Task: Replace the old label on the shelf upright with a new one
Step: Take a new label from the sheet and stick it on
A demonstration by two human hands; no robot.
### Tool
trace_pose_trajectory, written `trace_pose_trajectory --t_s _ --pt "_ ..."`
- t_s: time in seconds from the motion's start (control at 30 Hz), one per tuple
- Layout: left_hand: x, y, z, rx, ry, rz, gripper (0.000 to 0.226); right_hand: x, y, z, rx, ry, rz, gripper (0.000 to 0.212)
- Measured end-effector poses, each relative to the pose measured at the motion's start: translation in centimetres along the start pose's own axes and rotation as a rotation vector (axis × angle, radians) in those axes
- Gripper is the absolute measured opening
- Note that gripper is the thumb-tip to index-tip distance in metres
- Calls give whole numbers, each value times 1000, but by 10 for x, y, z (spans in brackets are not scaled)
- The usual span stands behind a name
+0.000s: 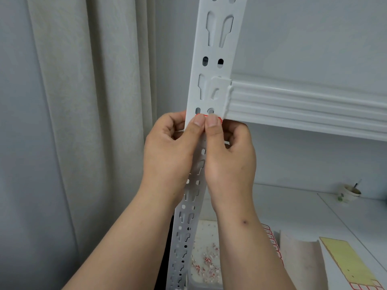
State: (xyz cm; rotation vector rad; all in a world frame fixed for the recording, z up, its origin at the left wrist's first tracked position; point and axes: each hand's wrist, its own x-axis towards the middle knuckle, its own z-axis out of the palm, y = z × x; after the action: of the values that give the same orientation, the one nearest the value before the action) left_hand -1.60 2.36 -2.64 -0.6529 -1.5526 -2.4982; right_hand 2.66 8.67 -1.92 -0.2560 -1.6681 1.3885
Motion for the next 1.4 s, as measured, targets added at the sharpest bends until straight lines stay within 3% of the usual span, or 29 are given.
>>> trace_pose_trajectory --t_s 0.3,0.43,0.77,1.03,1.23,1.4 --pt "-2 3 -3 -34 -24 -10 3 -3 4 -3 64 -30 44 19" --pt "-4 1 -6 -59 -37 -4 16 -6 9 -3 64 -40 22 23" --pt "-5 2 -1 11 13 -2 12 -4 3 -5 120 -20 61 22" --pt "-3 3 -1 36 36 -2 5 1 2 1 7 -9 10 17" --pt "-6 2 -7 -22 -49 -9 22 -7 9 -7 73 -56 27 27" --pt "-5 0 -8 23 -28 1 20 -6 10 -5 20 -62 -11 19"
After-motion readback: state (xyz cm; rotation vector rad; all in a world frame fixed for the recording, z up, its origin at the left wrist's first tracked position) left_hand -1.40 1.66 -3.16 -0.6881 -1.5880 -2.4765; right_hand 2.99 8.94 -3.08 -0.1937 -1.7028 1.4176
